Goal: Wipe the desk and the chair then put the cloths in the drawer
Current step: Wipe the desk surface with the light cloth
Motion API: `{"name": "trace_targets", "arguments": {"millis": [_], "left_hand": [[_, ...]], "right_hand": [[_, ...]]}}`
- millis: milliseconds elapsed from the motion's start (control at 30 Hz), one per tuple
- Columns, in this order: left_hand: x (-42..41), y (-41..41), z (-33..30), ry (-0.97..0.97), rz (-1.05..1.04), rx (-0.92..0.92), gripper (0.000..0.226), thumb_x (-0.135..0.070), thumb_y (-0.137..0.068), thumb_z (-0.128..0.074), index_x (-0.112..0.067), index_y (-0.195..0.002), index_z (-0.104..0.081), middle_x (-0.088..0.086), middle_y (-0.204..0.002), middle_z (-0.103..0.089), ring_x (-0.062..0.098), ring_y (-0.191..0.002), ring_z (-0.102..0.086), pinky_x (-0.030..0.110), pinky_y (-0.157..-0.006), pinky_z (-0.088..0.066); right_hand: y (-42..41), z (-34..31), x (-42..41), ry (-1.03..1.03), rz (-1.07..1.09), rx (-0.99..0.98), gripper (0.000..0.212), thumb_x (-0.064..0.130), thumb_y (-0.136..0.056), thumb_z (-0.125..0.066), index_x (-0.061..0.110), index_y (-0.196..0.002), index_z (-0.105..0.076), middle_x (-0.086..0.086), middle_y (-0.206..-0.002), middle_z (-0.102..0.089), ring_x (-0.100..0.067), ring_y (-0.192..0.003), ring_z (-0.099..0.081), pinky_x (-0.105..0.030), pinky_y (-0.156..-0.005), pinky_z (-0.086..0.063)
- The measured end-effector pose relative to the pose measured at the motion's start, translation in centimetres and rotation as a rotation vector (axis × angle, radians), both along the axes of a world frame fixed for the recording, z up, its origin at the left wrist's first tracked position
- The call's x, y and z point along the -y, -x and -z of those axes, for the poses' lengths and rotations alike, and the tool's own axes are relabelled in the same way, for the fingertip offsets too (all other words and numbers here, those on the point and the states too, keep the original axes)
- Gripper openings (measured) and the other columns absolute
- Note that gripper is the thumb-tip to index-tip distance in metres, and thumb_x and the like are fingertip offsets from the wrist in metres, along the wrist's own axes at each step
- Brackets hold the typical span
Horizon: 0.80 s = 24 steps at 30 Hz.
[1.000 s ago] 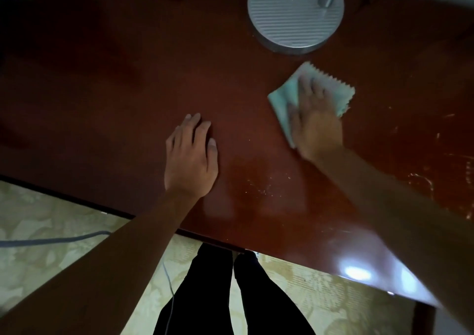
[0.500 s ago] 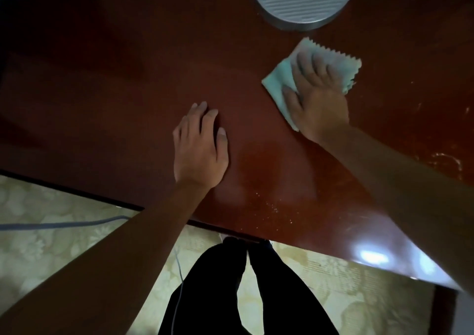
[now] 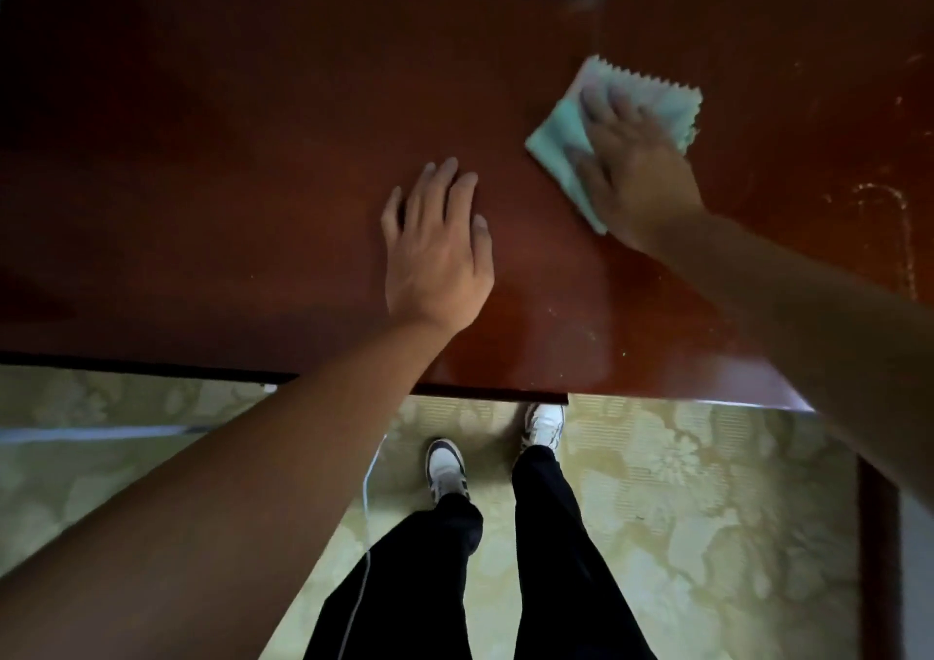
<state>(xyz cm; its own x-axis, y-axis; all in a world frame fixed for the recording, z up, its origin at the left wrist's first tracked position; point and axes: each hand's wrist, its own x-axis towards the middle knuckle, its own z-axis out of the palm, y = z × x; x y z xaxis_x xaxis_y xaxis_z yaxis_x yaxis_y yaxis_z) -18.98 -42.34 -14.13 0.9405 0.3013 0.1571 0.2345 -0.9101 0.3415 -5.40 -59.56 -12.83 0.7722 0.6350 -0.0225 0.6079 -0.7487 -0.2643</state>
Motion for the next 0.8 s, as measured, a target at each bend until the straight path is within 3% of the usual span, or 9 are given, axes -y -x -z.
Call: {"name": "trace_targets", "arguments": {"millis": [167, 233, 433, 533, 633, 733, 800], "left_hand": [[0.8, 2.9, 0.1, 0.114, 0.205, 0.033, 0.039, -0.015, -0.096, -0.042, -0.003, -0.130, -0.056, 0.016, -0.141, -0.051, 0.031, -0.139, -0.040, 0.045, -0.116, -0.029], [0.7, 2.9, 0.0, 0.095, 0.226, 0.013, 0.038, -0.016, -0.097, -0.042, -0.001, -0.129, -0.056, 0.017, -0.140, -0.051, 0.032, -0.138, -0.040, 0.045, -0.115, -0.031], [0.9, 2.7, -0.5, 0.103, 0.215, 0.005, 0.038, -0.019, -0.097, -0.041, -0.002, -0.126, -0.059, 0.017, -0.138, -0.053, 0.032, -0.136, -0.043, 0.044, -0.113, -0.033], [0.7, 2.7, -0.6, 0.113, 0.209, 0.023, 0.037, -0.019, -0.096, -0.043, -0.001, -0.124, -0.059, 0.018, -0.136, -0.054, 0.033, -0.134, -0.044, 0.045, -0.111, -0.034], [0.7, 2.7, -0.5, 0.117, 0.219, 0.018, 0.037, -0.021, -0.098, -0.042, -0.001, -0.125, -0.059, 0.019, -0.137, -0.053, 0.034, -0.135, -0.043, 0.045, -0.112, -0.033], [0.8, 2.7, -0.6, 0.129, 0.217, 0.006, 0.037, -0.022, -0.098, -0.042, -0.002, -0.124, -0.058, 0.018, -0.137, -0.054, 0.033, -0.135, -0.043, 0.044, -0.113, -0.033], [0.7, 2.7, -0.7, 0.151, 0.209, 0.004, 0.037, -0.022, -0.097, -0.043, -0.002, -0.125, -0.058, 0.018, -0.137, -0.054, 0.033, -0.135, -0.043, 0.044, -0.113, -0.032]], "right_hand": [[16.6, -0.4, 3.4, 0.017, -0.374, -0.035, 0.055, 0.028, -0.099, -0.043, 0.008, -0.149, -0.033, -0.013, -0.157, -0.030, -0.034, -0.146, -0.024, -0.052, -0.118, -0.023], [16.6, -0.4, 5.3, 0.050, -0.481, -0.047, 0.053, 0.030, -0.100, -0.038, 0.010, -0.149, -0.034, -0.010, -0.157, -0.030, -0.031, -0.146, -0.026, -0.048, -0.119, -0.022], [4.7, -0.2, 3.3, 0.019, 0.118, 0.008, 0.053, 0.031, -0.104, -0.034, 0.000, -0.147, -0.034, -0.015, -0.155, -0.032, -0.036, -0.146, -0.024, -0.046, -0.121, -0.015], [9.2, 0.0, 1.7, 0.003, -0.033, 0.064, 0.055, 0.027, -0.100, -0.035, -0.005, -0.144, -0.036, -0.022, -0.152, -0.035, -0.043, -0.142, -0.029, -0.057, -0.116, -0.025], [16.8, 0.4, 2.9, 0.001, -0.260, 0.004, 0.053, 0.030, -0.101, -0.043, 0.004, -0.146, -0.039, -0.013, -0.155, -0.033, -0.032, -0.146, -0.027, -0.053, -0.117, -0.027], [15.4, 0.4, 4.4, 0.038, -0.382, 0.042, 0.053, 0.032, -0.101, -0.042, 0.010, -0.149, -0.034, -0.009, -0.156, -0.032, -0.028, -0.146, -0.027, -0.049, -0.118, -0.027], [12.0, 0.4, 3.9, 0.049, -0.264, 0.052, 0.053, 0.031, -0.102, -0.039, 0.005, -0.148, -0.034, -0.012, -0.154, -0.035, -0.031, -0.144, -0.031, -0.051, -0.116, -0.028]]}}
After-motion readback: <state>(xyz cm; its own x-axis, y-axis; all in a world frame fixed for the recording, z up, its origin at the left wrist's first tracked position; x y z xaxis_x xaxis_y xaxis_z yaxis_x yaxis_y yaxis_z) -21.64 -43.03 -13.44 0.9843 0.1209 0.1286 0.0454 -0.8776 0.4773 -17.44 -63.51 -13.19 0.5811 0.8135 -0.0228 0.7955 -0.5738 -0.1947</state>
